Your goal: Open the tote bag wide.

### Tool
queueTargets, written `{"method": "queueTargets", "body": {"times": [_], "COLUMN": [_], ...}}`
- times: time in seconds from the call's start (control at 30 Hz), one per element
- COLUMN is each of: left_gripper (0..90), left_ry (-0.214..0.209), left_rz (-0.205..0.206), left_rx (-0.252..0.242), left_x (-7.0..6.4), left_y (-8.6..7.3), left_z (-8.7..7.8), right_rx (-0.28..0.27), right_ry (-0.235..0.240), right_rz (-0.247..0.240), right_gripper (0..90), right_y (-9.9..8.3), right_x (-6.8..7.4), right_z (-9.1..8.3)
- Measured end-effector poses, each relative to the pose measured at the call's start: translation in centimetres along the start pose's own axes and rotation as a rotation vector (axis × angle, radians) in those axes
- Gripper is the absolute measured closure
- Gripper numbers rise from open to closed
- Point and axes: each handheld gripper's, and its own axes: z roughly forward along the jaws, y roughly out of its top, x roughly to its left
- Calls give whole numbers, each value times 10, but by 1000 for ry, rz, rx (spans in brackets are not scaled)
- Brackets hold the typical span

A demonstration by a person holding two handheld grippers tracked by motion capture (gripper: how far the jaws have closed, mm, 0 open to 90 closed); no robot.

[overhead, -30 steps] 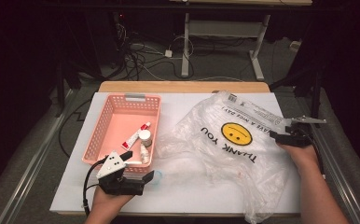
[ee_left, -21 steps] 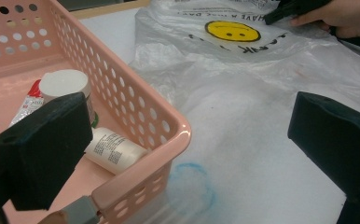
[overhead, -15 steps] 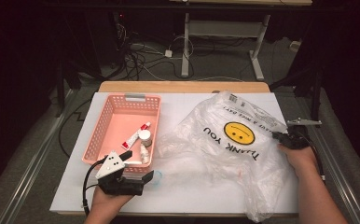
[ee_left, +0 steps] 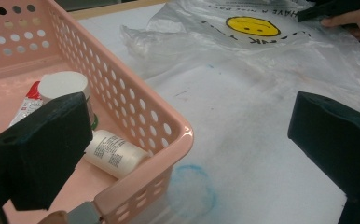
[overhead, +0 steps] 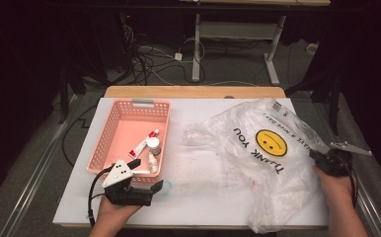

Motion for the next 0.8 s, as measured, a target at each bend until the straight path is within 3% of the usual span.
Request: {"method": "queueTargets", "body": {"times": [0.2, 0.27, 0.3, 0.33, 0.47, 0.5, 0.6, 0.63, 0.7, 0.73, 0.8], "left_gripper": [0, 0, 0, 0, 0, 0, 0, 0, 0, 0, 0], "left_ry": [2, 7, 10, 15, 24, 25, 22, 20, 15, 11, 15], "left_rz": [2, 0, -3, -5, -7, -6, -15, -24, -39, -44, -40], "left_rx": [5, 7, 6, 5, 1, -2, 2, 12, 19, 19, 24], "left_x": [-1, 1, 1, 2, 4, 5, 5, 5, 5, 5, 5], "left_y": [0, 0, 0, 0, 1, 1, 1, 2, 2, 2, 2], "left_z": [1, 0, -1, -1, -3, -4, -4, -3, -3, -3, -3], "right_rx": [11, 8, 8, -20, -73, -115, -137, -155, -156, -158, -156], "right_ry": [37, 61, 61, 77, 91, 125, 161, 220, 241, 290, 328], "right_rz": [-33, -59, -59, -72, -104, -129, -142, -167, -168, -181, -198], "right_gripper": [825, 722, 722, 611, 514, 475, 437, 407, 383, 351, 308], "right_y": [-15, -20, -20, -19, -15, -13, -12, -11, -10, -8, -6], "right_x": [12, 19, 19, 20, 26, 32, 39, 50, 55, 67, 79], "right_z": [-17, -23, -23, -29, -43, -53, -59, -61, -61, -59, -56]}}
